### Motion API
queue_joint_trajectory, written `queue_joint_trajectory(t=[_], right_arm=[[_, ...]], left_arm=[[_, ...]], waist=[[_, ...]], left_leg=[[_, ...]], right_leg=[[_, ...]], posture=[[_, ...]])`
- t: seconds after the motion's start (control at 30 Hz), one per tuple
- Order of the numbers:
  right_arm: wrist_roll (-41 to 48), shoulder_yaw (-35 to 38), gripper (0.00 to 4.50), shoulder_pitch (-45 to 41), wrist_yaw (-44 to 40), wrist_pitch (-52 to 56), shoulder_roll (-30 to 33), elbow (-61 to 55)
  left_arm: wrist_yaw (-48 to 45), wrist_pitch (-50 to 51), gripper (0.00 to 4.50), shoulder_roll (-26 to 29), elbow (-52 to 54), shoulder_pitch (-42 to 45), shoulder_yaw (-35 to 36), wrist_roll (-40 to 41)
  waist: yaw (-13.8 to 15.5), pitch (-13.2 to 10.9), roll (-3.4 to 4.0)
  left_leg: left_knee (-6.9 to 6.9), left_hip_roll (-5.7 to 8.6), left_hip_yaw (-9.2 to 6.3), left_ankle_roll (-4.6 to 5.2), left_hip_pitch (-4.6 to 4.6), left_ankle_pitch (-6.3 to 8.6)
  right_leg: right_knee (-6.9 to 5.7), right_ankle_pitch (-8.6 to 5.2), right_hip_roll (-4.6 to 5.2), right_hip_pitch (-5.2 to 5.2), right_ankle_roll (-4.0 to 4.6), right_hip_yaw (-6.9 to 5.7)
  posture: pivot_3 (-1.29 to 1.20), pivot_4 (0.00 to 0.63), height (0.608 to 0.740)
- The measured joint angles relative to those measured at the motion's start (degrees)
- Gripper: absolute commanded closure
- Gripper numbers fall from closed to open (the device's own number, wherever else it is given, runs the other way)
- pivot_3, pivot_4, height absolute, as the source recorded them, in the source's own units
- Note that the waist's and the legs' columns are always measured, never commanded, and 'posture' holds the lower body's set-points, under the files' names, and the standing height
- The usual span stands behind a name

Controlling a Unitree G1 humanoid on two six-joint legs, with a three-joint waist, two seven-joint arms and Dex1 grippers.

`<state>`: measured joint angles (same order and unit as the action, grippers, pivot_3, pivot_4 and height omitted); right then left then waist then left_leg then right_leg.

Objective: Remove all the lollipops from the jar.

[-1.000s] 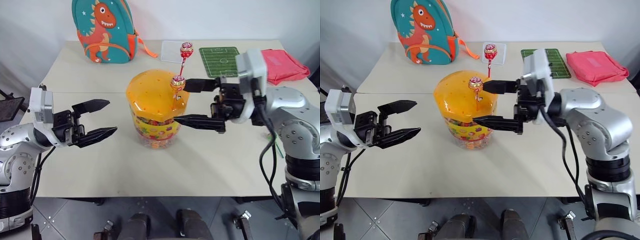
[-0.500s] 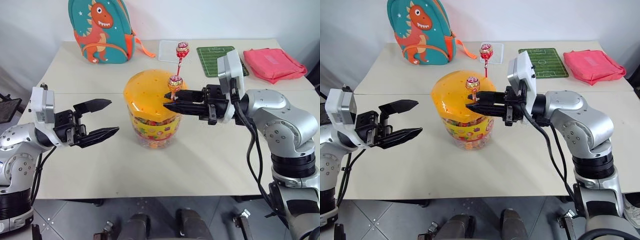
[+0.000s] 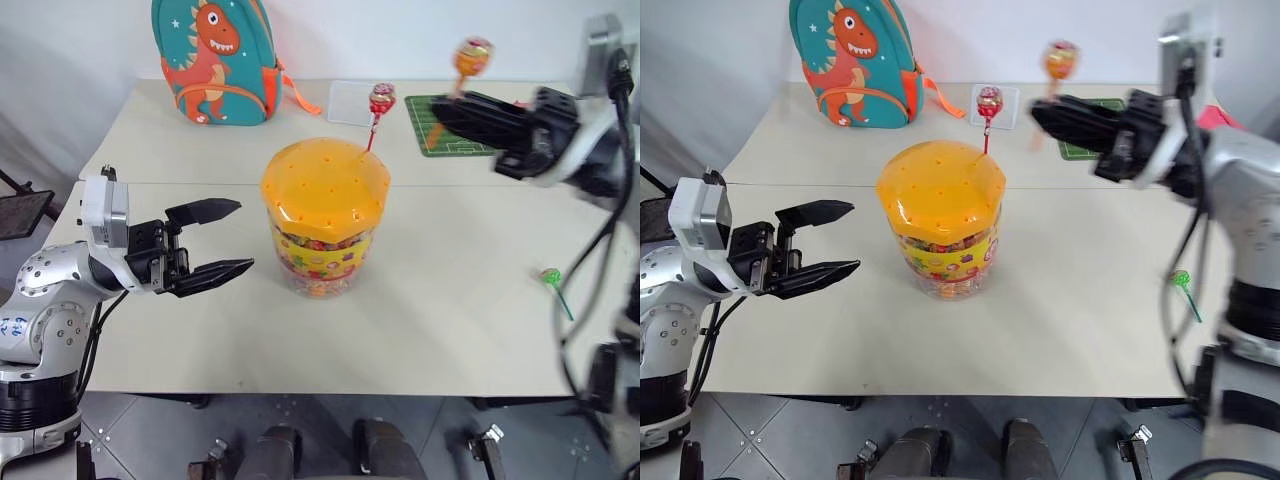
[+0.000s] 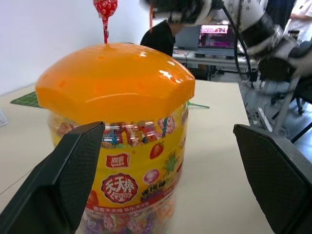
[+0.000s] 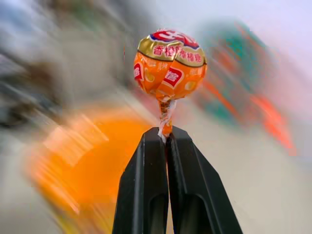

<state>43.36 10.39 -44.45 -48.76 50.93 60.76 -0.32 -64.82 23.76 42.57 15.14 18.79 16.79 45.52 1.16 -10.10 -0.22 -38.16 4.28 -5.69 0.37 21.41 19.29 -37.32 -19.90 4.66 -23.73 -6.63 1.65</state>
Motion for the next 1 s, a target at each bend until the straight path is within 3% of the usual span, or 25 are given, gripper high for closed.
queue_joint_trajectory(t=[0.1, 0.27, 0.7, 0.8, 1.0], right_arm=[[-6.8, -3.3, 4.46, 1.7, 1.3, 2.1, 5.4, 7.1], [-21.2, -8.5, 4.46, 10.7, 2.0, -3.8, 12.5, 19.6], [-30.9, -11.1, 4.46, 19.1, -4.4, -12.1, 9.0, 33.9], [-31.1, -10.0, 3.79, 19.8, -5.9, -12.1, 9.0, 33.9], [-31.2, -8.9, 1.88, 20.4, -9.7, -12.4, 10.2, 33.5]], left_arm=[[-0.9, -0.6, 0.00, 0.0, 0.7, -0.5, -1.3, -0.7], [-1.9, -1.1, 0.00, 0.0, 1.1, -2.1, -2.3, -1.3], [-2.5, -1.1, 0.00, 0.5, 1.3, -1.6, -2.7, -1.2], [-2.4, -0.6, 0.00, 0.9, 1.7, -1.7, -2.1, -0.8], [-2.4, -0.5, 0.00, 1.1, 1.9, -2.2, -1.9, -0.8]], waist=[[-0.4, 0.0, 0.01], [-0.8, 0.0, 0.02], [-1.3, 0.0, 0.15], [-1.3, 0.0, 0.15], [-1.3, 0.0, 0.16]], left_leg=[[0.05, -0.07, 0.18, -0.02, 0.00, -0.01], [0.00, -0.11, 0.26, -0.07, 0.00, -0.06], [-0.07, -0.15, 0.45, -0.05, -0.12, -0.07], [-0.07, -0.14, 0.44, -0.05, -0.11, -0.07], [-0.06, -0.13, 0.45, -0.05, -0.11, -0.07]], right_leg=[[0.27, 0.00, -0.05, -0.05, 0.00, 0.07], [0.24, 0.00, -0.10, -0.04, 0.00, 0.13], [0.20, 0.00, -0.13, 0.03, 0.00, 0.24], [0.20, 0.00, -0.12, 0.02, 0.00, 0.24], [0.20, 0.00, -0.12, 0.02, 0.00, 0.25]], posture=[[0.00, 0.150, 0.740], [0.00, 0.150, 0.740], [0.00, 0.150, 0.740], [0.00, 0.150, 0.740], [0.00, 0.150, 0.740]])
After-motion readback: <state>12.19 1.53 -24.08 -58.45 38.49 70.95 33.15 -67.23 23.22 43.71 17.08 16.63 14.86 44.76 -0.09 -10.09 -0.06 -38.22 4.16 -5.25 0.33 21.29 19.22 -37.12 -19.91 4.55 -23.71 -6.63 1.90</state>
